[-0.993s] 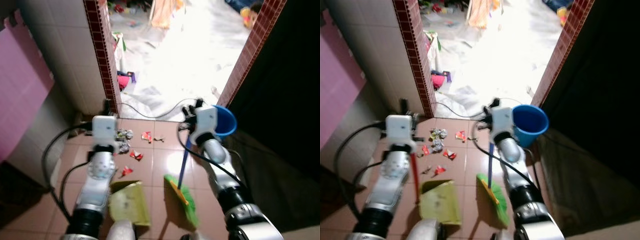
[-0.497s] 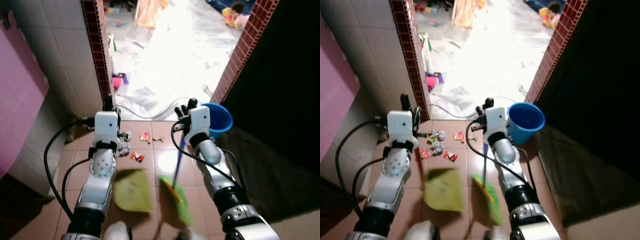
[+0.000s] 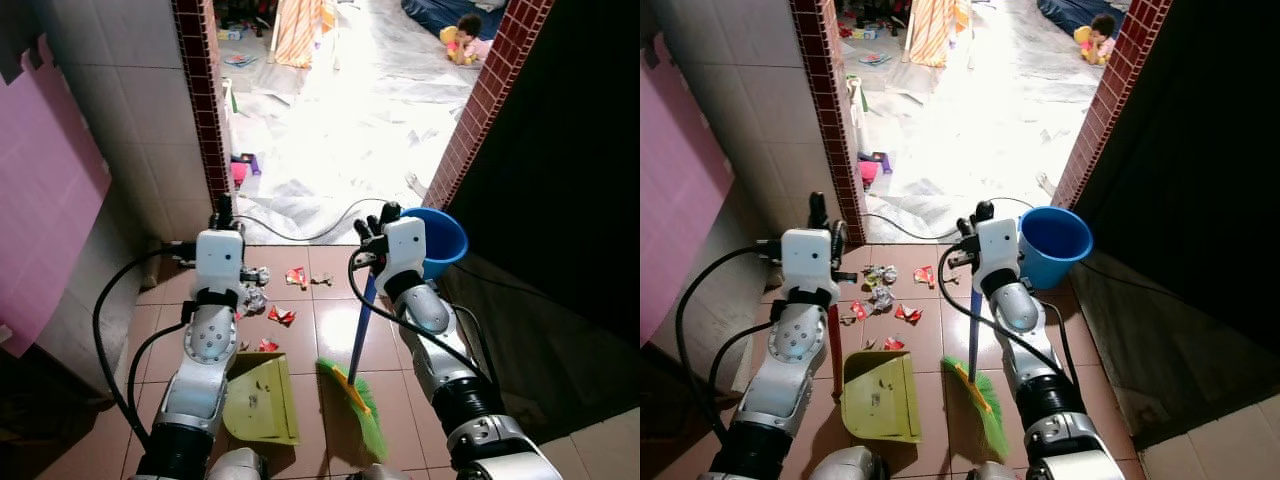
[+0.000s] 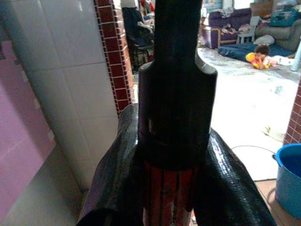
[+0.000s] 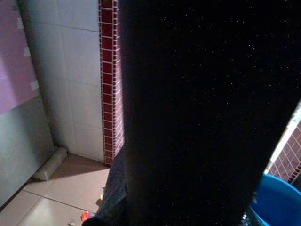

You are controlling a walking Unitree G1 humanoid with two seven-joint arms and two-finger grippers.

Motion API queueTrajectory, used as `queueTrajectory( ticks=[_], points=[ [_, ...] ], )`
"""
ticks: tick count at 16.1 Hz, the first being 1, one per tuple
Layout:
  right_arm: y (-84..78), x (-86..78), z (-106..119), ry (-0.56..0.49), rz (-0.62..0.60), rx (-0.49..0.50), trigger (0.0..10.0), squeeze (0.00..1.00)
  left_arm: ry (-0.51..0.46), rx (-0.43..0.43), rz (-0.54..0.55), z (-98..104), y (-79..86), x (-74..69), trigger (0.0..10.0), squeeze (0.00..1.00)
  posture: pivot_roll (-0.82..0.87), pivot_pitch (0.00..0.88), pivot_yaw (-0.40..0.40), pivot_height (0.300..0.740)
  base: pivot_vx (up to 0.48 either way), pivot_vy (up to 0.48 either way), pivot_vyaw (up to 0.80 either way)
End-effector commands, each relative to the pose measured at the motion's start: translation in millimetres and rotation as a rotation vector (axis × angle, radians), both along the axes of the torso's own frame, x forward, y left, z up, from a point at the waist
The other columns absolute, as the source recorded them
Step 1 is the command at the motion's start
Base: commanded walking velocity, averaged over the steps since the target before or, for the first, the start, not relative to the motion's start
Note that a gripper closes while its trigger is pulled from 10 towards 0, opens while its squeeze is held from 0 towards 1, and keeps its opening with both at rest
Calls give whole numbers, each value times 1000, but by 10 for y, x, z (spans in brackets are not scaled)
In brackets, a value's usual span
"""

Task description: Sweep floor

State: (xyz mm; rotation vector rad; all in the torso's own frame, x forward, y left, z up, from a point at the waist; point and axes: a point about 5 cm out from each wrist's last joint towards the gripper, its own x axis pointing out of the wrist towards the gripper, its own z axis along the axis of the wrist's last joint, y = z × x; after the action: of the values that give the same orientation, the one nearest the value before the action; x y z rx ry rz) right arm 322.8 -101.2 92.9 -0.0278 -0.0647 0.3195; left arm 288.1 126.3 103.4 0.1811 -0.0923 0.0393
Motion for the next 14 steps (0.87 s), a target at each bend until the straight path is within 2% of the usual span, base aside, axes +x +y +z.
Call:
queueTrajectory(
  ticks=[1, 11, 14],
  points=[
    [-15, 28, 79, -29, -4, 5, 10000, 0, -76, 30, -28, 174, -35, 23, 10000, 0, 31, 0, -38, 740, 0, 0, 0],
    [-1, 21, 88, -38, 1, 1, 10000, 0, -63, 24, -52, 164, -58, 24, 10000, 0, 31, 0, -35, 740, 0, 0, 0],
    [17, 22, 92, -42, 8, -7, 10000, 0, -61, 22, -57, 163, -59, 27, 10000, 0, 32, 0, -35, 740, 0, 0, 800]
  ],
)
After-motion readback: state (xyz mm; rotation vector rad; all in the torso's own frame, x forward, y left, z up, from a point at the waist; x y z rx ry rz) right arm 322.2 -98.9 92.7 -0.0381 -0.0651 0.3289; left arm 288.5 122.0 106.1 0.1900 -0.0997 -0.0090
